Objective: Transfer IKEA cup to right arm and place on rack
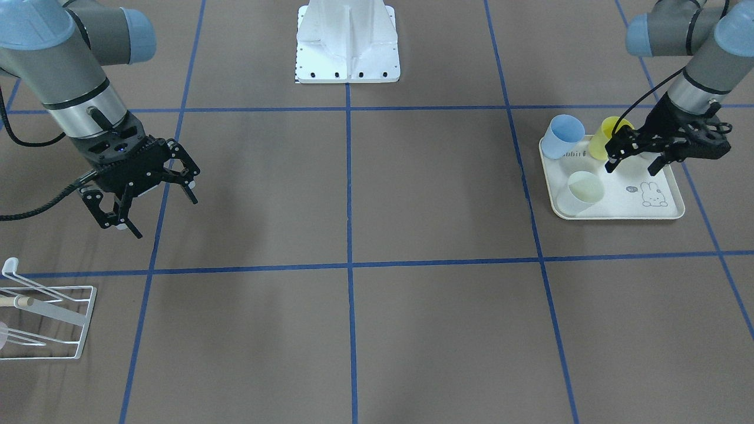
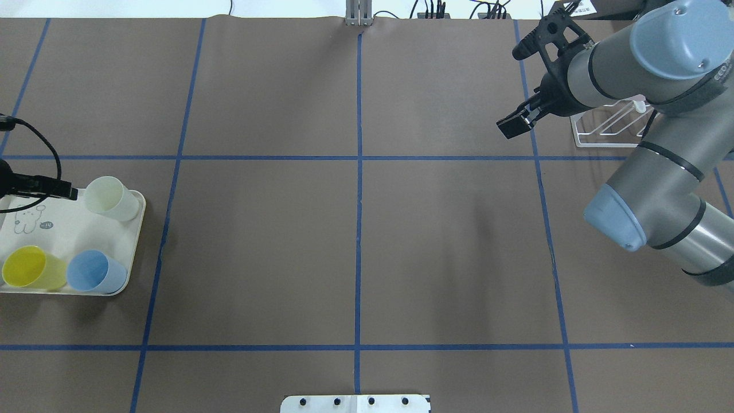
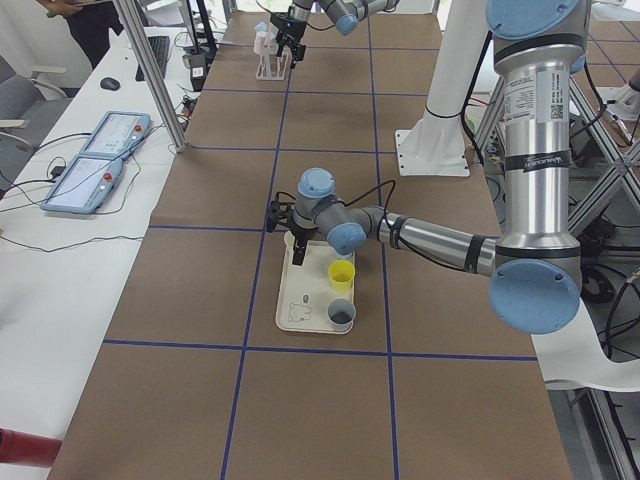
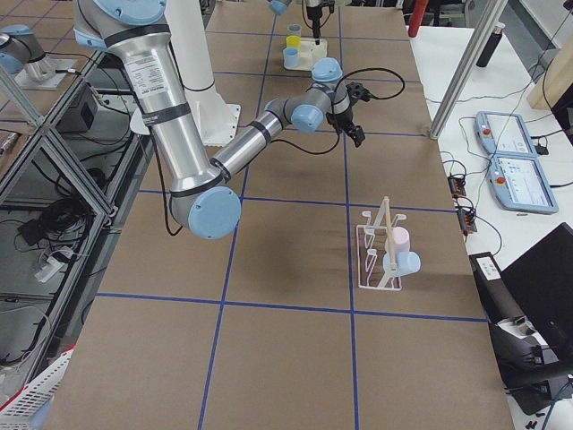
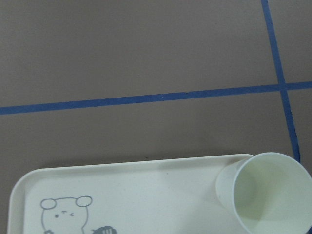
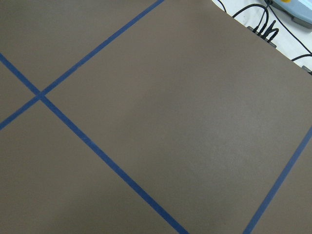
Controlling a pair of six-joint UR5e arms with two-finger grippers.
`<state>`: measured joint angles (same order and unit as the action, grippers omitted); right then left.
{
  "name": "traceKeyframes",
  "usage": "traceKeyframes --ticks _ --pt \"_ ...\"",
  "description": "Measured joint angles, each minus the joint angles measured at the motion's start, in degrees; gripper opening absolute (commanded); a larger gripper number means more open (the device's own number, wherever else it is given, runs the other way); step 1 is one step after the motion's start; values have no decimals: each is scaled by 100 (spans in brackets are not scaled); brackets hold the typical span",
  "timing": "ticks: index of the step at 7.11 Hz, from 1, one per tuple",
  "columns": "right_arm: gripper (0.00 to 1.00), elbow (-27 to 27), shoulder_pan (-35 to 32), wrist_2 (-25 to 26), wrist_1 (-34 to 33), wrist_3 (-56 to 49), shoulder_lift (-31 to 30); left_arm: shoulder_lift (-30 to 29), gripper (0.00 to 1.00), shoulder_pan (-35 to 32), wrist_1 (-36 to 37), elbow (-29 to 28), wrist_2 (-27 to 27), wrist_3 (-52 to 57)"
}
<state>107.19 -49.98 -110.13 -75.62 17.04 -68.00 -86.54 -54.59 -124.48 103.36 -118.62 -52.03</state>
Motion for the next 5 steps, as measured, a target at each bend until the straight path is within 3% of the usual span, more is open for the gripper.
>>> traceKeyframes --ticks 1,2,4,5 --pt "100 1 46 53 -11 0 3 -201 82 26 -7 -170 2 -245" --pt "100 -1 73 91 -13 1 5 -296 69 35 -9 -279 -2 -346" --pt "100 -4 99 118 -14 1 6 -332 67 94 -1 -337 -30 -388" --pt "100 -5 109 124 -14 0 6 -329 60 144 1 -338 -37 -386"
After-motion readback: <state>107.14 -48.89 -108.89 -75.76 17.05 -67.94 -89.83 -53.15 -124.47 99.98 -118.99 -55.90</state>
